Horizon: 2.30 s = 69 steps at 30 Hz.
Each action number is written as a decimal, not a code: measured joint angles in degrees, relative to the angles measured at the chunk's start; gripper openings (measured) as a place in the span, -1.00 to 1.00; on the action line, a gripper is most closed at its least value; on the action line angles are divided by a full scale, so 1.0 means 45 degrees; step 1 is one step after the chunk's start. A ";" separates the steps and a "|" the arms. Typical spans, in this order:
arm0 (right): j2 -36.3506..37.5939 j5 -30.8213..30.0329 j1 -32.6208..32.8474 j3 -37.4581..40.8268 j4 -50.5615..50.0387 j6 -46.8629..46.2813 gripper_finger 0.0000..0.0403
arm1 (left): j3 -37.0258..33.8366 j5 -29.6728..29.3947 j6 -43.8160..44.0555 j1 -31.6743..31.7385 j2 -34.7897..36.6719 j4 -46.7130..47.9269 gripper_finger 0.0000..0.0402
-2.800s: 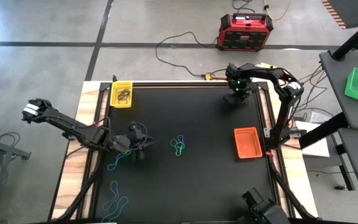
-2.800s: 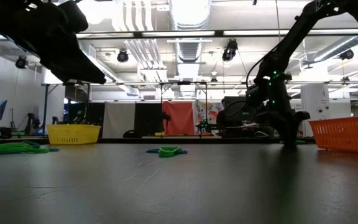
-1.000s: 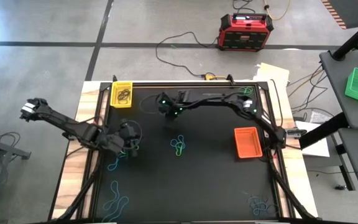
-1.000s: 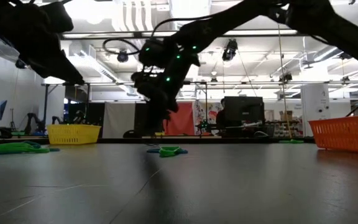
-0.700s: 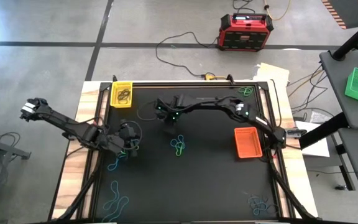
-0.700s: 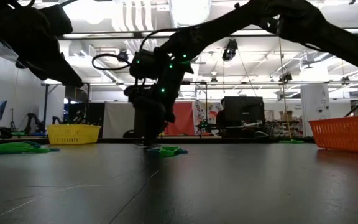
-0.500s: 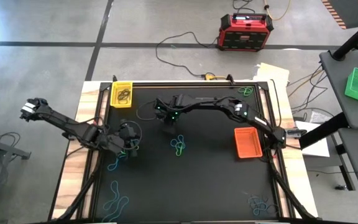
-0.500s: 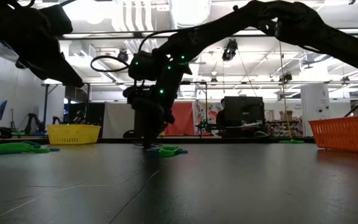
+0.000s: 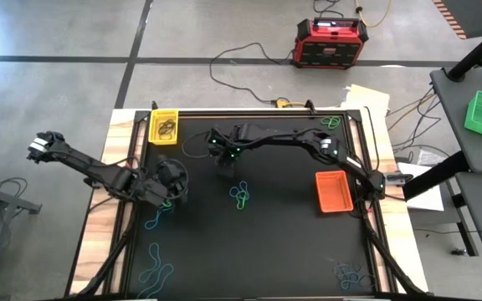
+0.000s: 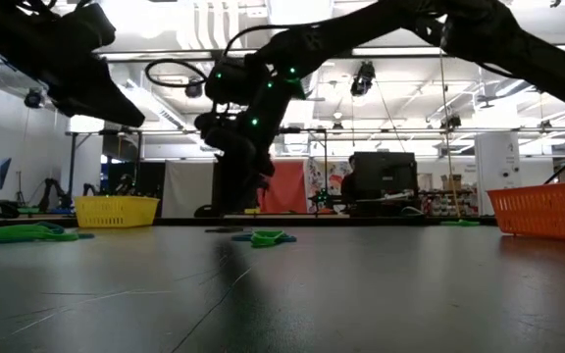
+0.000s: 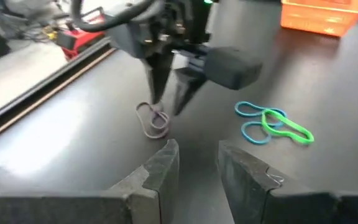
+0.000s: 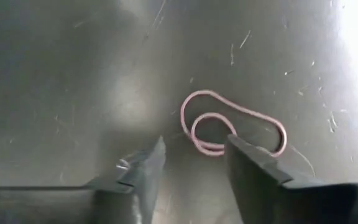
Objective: Sort rubber bands into baskets
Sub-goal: Put the purple rubber band into the yellow bin
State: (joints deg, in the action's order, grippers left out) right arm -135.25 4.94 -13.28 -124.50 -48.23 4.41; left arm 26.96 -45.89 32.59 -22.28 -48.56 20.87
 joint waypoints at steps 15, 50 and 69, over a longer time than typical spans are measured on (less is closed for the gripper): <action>0.4166 -0.0897 0.0919 0.1376 -0.1842 0.0336 0.15 | -0.0287 -0.0665 0.0261 0.1151 -0.2498 -0.3761 0.21; 1.1430 -0.3150 0.2729 1.1105 0.3984 -0.4546 0.10 | 0.2474 -0.0495 0.1909 0.5179 -1.3418 -0.9546 0.68; 1.1291 -0.3113 0.2797 1.1096 0.4124 -0.4313 0.10 | 0.2856 -0.0914 0.2877 0.5181 -1.4618 -0.9650 -0.45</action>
State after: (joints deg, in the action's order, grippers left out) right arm -84.44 -9.07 -0.69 -74.56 -29.68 -15.00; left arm 39.81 -50.00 45.54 1.04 -114.34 -22.56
